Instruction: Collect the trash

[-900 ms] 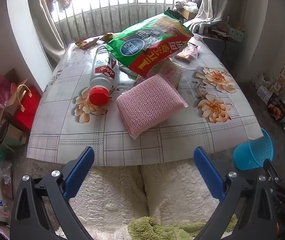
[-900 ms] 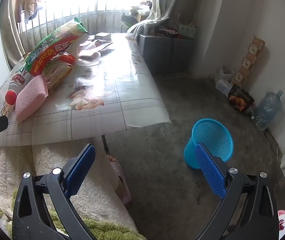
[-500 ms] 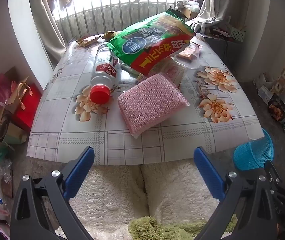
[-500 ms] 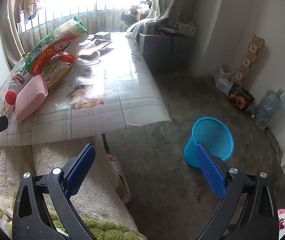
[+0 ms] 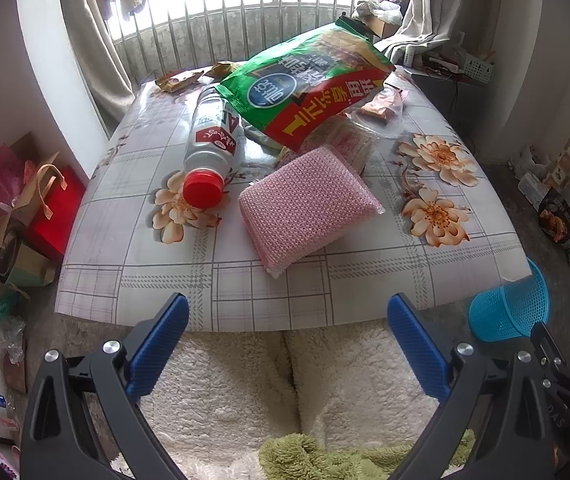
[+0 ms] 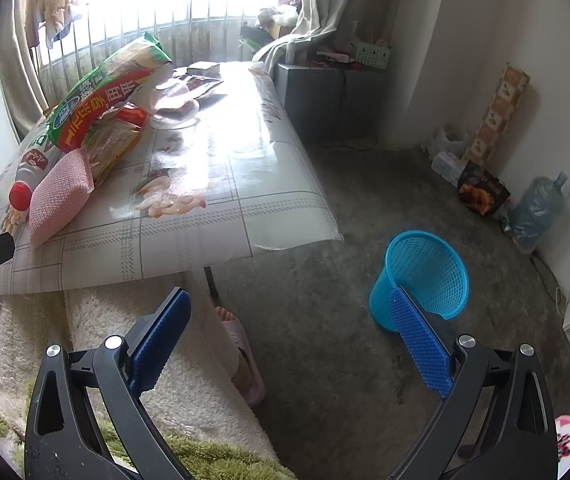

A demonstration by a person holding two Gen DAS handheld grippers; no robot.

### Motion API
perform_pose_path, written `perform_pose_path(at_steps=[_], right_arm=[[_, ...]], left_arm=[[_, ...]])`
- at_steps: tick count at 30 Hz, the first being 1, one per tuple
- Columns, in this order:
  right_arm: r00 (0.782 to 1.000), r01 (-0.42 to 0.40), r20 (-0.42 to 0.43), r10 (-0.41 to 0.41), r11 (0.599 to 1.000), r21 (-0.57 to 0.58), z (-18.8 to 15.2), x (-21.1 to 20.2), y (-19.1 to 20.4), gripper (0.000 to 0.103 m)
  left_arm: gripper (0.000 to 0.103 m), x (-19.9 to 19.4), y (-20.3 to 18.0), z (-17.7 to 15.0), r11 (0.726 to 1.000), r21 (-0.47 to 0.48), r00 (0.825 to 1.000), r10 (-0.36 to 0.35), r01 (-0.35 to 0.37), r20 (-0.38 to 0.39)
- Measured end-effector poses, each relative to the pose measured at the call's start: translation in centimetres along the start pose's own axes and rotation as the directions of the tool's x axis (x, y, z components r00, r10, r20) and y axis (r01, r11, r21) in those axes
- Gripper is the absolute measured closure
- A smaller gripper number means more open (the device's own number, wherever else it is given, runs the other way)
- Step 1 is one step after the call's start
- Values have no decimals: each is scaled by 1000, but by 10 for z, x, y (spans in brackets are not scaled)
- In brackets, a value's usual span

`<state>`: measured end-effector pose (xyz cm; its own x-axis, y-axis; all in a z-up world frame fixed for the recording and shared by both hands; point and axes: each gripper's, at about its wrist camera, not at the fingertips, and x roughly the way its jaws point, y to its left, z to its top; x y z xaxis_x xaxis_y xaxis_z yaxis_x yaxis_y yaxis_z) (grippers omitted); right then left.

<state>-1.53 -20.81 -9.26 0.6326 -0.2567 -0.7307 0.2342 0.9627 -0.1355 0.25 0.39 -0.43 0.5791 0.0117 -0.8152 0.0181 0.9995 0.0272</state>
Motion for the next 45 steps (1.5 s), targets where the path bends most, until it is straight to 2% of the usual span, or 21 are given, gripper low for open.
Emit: perform_pose_path(at_steps=[45], right_arm=[[1000,0,1,0,1000,0,1,1,5,8]], left_arm=[[6,-1,1,2,1000,0,1000,0,0,-4]])
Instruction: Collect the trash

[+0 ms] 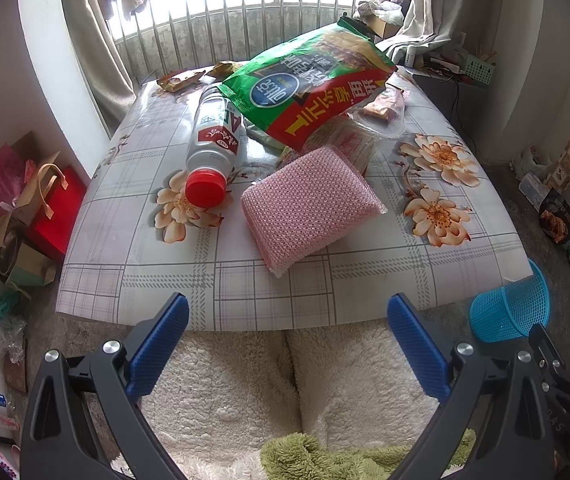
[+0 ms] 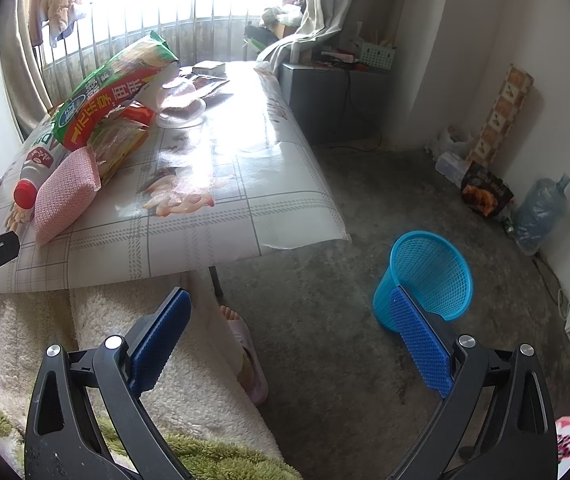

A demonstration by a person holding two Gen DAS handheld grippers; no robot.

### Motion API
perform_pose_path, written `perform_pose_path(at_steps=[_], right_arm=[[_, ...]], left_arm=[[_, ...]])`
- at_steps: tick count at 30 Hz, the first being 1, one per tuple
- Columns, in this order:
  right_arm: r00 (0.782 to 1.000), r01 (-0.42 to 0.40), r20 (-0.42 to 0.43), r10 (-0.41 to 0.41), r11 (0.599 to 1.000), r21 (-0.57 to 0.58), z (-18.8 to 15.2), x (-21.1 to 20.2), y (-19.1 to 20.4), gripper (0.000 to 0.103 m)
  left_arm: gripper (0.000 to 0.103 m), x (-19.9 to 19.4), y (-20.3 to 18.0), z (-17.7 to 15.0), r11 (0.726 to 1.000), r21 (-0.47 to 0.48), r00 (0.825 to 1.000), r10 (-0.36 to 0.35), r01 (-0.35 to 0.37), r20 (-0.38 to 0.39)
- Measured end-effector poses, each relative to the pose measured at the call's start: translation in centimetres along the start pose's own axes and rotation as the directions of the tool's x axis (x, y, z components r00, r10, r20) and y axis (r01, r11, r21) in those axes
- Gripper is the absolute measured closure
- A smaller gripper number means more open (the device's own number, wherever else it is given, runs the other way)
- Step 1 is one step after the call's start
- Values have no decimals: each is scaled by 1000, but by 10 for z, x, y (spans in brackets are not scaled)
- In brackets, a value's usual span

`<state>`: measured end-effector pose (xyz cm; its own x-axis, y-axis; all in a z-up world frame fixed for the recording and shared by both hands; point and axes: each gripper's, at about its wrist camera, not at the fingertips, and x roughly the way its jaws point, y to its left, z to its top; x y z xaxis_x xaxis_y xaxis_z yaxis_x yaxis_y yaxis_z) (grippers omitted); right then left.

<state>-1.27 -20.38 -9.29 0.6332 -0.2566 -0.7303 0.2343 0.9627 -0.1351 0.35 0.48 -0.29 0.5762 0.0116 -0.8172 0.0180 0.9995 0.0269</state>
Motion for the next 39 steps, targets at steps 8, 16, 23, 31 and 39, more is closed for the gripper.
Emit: perform_pose_path(at_steps=[8,16,23,31,39], right_arm=[[1000,-1,-1,1,1000,-1,0,0,1,8],[1000,-2,-1,2,1000,-1,0,1,1,8],[1000,-2,-5,2,1000,-3,-1,2,9,8],[1000,-3,-12,3,1000,2,-1,5,11,8],[999,-54,11,54,999,9,16,17,13,8]], left_arm=[[6,0,0,0,1000,0,1000,-1,1,-1],[6,0,1,0,1000,0,1000,-1,1,-2],[6,1,2,-1,1000,-1,1000,-1,1,-5],[6,3,4,-3,1000,-3,1000,-2,2,-7],[6,14,15,0,1000,-3,999,15,-15,36]])
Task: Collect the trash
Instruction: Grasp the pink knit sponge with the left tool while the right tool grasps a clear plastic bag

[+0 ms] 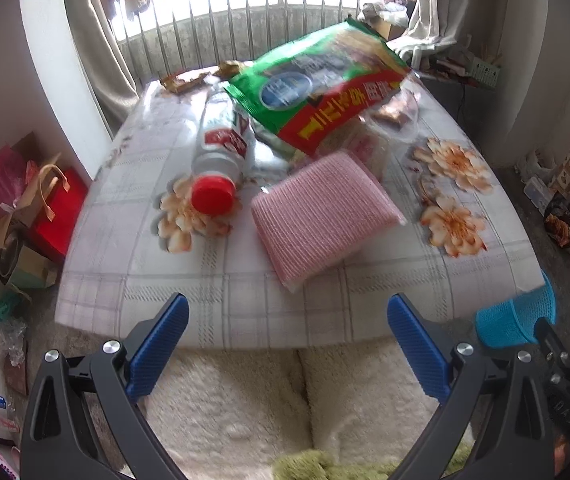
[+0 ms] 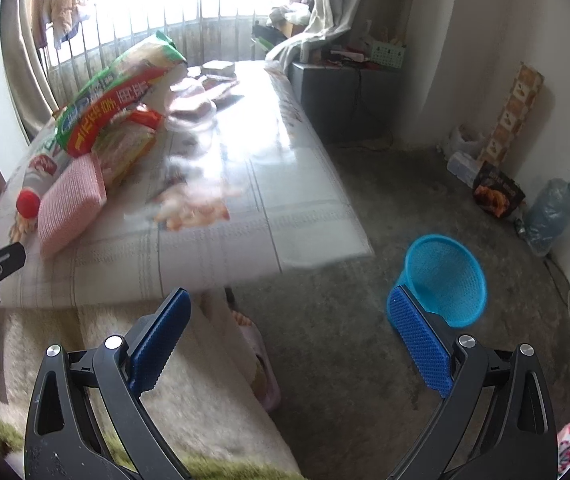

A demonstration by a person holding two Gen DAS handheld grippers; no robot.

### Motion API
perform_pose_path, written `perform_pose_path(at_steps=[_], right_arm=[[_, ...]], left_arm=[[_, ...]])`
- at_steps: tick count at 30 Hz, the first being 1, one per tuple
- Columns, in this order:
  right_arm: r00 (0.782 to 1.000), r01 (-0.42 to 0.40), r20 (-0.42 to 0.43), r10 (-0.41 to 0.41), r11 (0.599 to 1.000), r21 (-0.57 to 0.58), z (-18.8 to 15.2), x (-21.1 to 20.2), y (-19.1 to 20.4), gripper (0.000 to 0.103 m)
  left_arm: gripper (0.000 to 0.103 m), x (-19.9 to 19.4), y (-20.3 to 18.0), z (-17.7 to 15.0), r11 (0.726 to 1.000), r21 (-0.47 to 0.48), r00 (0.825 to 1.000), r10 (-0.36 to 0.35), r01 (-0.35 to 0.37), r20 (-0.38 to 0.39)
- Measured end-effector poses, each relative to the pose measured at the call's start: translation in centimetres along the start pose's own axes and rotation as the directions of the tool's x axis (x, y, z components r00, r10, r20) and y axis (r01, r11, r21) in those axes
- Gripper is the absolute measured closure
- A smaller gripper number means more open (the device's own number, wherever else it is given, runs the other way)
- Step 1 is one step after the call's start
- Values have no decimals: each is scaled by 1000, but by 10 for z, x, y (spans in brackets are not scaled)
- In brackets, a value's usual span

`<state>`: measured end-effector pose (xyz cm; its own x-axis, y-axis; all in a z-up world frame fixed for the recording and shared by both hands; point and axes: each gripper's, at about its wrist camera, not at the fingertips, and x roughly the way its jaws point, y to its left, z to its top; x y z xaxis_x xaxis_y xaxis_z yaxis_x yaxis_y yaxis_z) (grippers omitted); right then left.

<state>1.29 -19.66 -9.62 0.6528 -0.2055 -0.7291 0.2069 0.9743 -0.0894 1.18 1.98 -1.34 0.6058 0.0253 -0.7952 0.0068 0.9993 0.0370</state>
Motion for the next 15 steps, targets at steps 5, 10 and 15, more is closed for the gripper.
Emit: perform_pose_path(at_steps=[5,10,15], right_arm=[[990,-104,98,100,994,33,25,8,3,8],[933,-333,159,322,941,51,58,23,10,8],[880,-474,98,465,872,122,90,51,20,8]], left_arm=[[6,6,16,14,998,7,997,-61,60,57],[6,12,31,23,950,47,943,-312,309,115],[6,16,36,31,913,4,903,-403,407,149]])
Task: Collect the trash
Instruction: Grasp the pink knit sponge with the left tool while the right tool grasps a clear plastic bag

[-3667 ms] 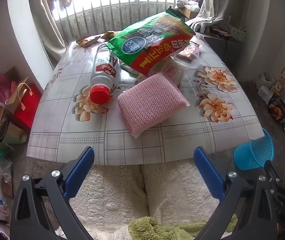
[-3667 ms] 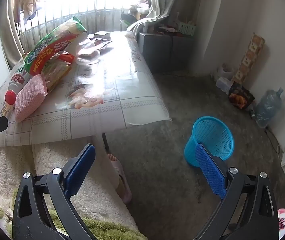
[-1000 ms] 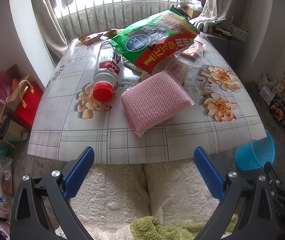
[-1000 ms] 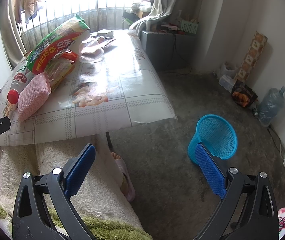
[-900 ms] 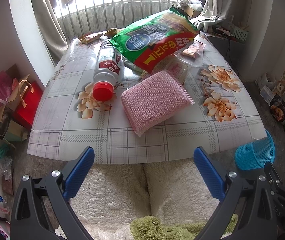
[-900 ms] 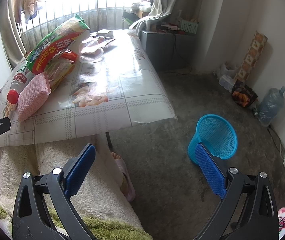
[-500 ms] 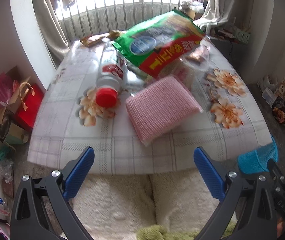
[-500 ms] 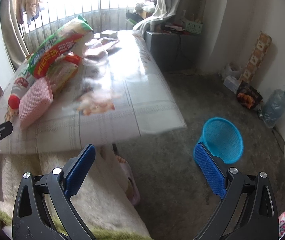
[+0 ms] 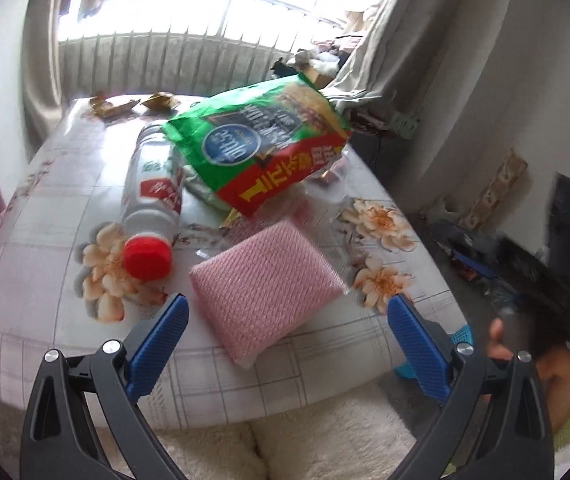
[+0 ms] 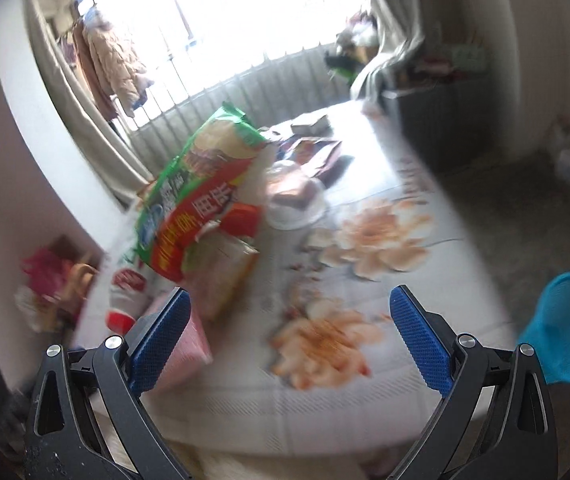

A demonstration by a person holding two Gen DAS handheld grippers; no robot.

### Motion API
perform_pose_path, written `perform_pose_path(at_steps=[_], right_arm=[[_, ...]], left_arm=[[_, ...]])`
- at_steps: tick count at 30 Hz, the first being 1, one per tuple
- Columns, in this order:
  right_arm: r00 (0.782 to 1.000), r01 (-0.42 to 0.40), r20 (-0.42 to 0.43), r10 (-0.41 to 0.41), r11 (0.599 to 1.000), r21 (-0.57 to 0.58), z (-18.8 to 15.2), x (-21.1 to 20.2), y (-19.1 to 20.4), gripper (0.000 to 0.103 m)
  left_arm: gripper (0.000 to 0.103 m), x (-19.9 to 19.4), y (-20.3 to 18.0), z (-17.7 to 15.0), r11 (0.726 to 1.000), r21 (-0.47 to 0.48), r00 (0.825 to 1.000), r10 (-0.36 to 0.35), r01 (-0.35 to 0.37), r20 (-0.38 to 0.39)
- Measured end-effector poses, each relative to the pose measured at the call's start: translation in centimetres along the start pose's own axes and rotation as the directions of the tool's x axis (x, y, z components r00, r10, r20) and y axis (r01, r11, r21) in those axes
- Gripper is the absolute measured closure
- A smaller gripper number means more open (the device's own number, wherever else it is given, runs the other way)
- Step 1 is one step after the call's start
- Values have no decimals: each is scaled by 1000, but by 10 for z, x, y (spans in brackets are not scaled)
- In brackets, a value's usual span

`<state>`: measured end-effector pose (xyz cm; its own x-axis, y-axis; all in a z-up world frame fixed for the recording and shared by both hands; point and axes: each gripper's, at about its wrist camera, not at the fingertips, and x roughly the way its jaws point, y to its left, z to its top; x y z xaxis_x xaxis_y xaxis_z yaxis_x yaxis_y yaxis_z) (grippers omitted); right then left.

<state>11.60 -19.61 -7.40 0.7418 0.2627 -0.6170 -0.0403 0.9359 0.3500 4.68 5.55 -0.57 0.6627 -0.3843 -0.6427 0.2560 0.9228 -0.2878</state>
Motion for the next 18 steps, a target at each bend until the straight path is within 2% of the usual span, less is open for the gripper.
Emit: perform_pose_path(at_steps=[1,3,5,6,8,10,12,13,15,18], right_arm=[[999,-42,-31,43,999,27,5,10,0,8],[984,-145,-96,153,985,89,12,30,-2,12],[958,-219,-154,241,964,148,16,52,-4,16],[937,-263,-185,297,946,188,17,63,-5,19],[902,-301,-234,362,918,258,18,84,-7,26],[879,-317,-264,398,900,300,20,99,-6,30],[856,-333,-285,430,883,331,22,113,-6,34],[846,-343,-291,446,875,343,22,118,-5,35],[835,-357,-299,463,867,348,24,123,-1,39],[827,-361,-315,466,869,338,24,131,8,44]], left_arm=[[6,2,-4,1,999,30,1000,19,-20,15],[6,4,-19,0,987,149,996,52,-62,72],[6,9,-32,-5,961,261,993,68,-90,92],[6,13,-39,-8,942,318,992,79,-106,97],[6,22,-48,-15,898,413,988,114,-149,108],[6,32,-56,-22,844,494,978,164,-207,129],[6,45,-66,-34,754,595,961,221,-277,167],[6,47,-68,-39,723,623,954,238,-300,184],[6,58,-74,-49,639,687,937,271,-346,219],[6,66,-77,-57,575,725,922,296,-380,249]])
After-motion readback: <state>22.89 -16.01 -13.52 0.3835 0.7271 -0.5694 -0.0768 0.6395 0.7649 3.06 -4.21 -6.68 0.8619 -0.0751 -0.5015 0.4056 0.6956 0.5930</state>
